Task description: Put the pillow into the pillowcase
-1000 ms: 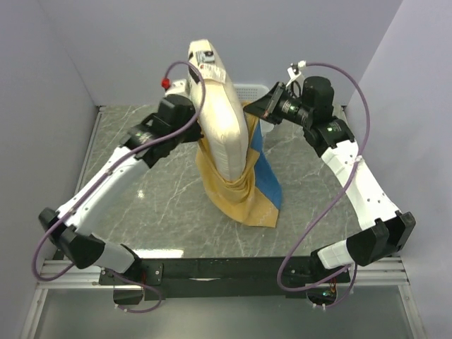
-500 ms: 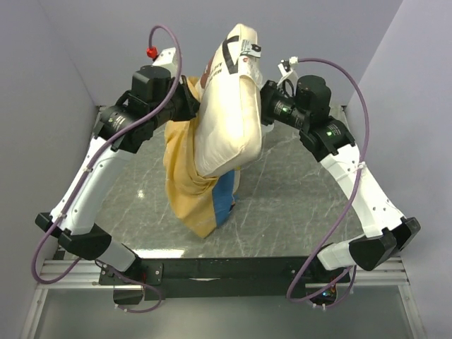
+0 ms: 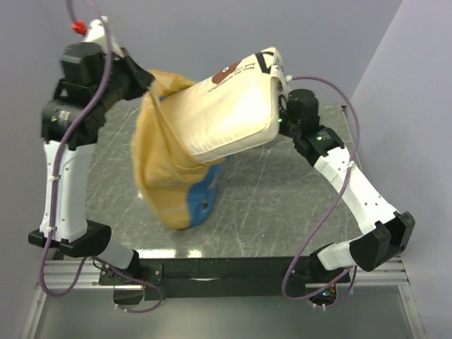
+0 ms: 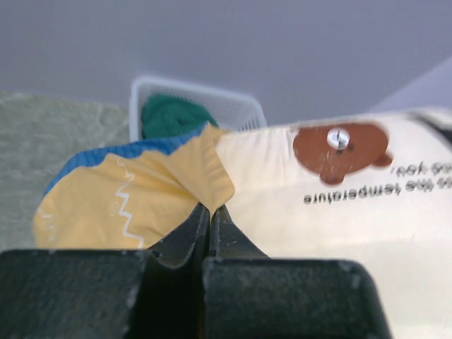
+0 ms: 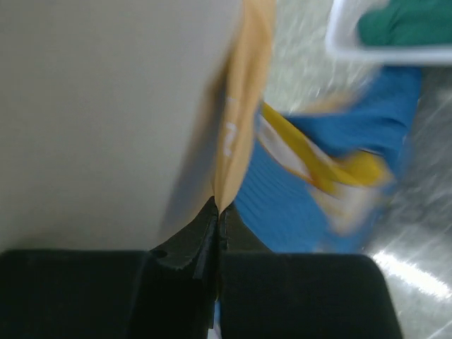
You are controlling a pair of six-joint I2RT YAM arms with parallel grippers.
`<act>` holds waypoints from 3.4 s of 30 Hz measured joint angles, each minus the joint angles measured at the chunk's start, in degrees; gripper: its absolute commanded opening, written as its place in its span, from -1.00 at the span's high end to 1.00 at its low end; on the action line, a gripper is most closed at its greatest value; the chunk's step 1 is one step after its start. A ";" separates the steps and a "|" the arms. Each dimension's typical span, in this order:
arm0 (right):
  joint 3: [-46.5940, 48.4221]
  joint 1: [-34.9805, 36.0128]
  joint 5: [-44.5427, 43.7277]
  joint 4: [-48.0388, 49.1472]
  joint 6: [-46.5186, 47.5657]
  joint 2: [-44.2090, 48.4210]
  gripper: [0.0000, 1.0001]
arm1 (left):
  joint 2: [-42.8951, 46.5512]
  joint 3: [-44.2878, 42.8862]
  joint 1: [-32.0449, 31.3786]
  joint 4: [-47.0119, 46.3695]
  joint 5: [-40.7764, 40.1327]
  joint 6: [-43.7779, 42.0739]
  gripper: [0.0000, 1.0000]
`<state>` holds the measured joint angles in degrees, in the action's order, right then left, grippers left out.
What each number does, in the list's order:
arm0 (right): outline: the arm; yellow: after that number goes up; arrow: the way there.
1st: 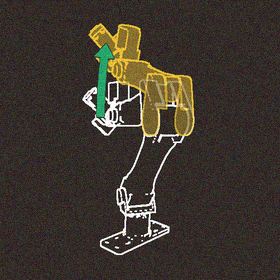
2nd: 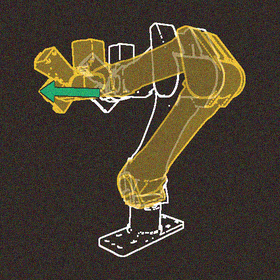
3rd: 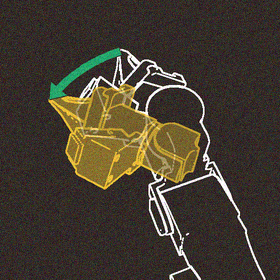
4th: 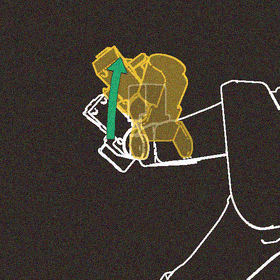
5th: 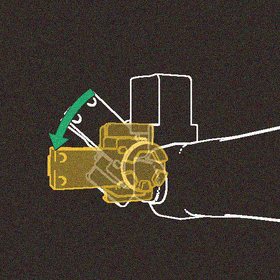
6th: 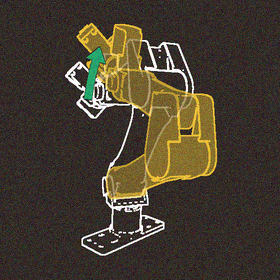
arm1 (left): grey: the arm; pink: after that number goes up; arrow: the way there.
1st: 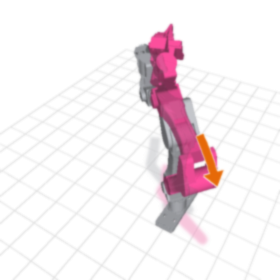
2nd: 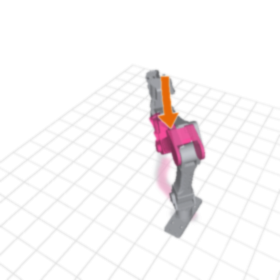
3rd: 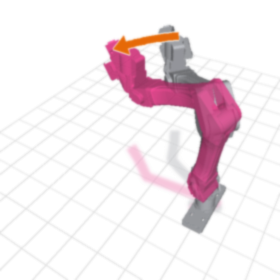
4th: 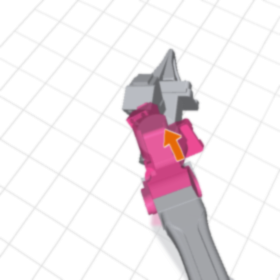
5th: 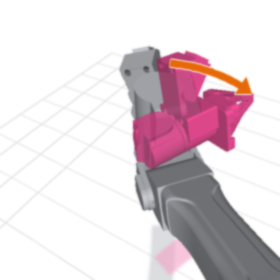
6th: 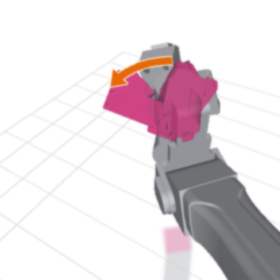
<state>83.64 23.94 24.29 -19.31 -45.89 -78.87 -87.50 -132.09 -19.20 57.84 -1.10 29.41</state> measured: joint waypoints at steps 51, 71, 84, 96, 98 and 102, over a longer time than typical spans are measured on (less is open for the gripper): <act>-58.51 -24.20 -14.10 12.59 1.99 27.58 -0.77 | 23.54 65.44 3.48 -28.63 21.14 2.71 0.92; -43.76 -14.93 -2.23 23.71 13.07 -5.60 -0.82 | 23.65 72.11 1.09 -31.98 24.92 2.78 0.79; -61.53 -2.60 -0.85 34.82 7.15 14.60 1.00 | 10.67 63.21 -17.99 -31.04 9.57 3.74 0.99; -73.00 2.93 -7.98 33.29 -2.38 33.77 1.00 | -7.21 46.77 -31.19 -24.98 0.76 4.24 0.98; -77.70 3.08 -9.40 33.20 -5.84 37.46 1.00 | -9.73 44.39 -31.63 -23.08 -0.13 4.22 0.98; -78.66 3.26 -12.90 29.99 -9.70 44.48 1.00 | -15.15 31.61 -32.02 -16.74 -0.92 3.76 0.95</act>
<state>4.97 27.20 11.40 10.68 -55.59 -34.39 -102.65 -100.49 -51.22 41.10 -2.02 33.17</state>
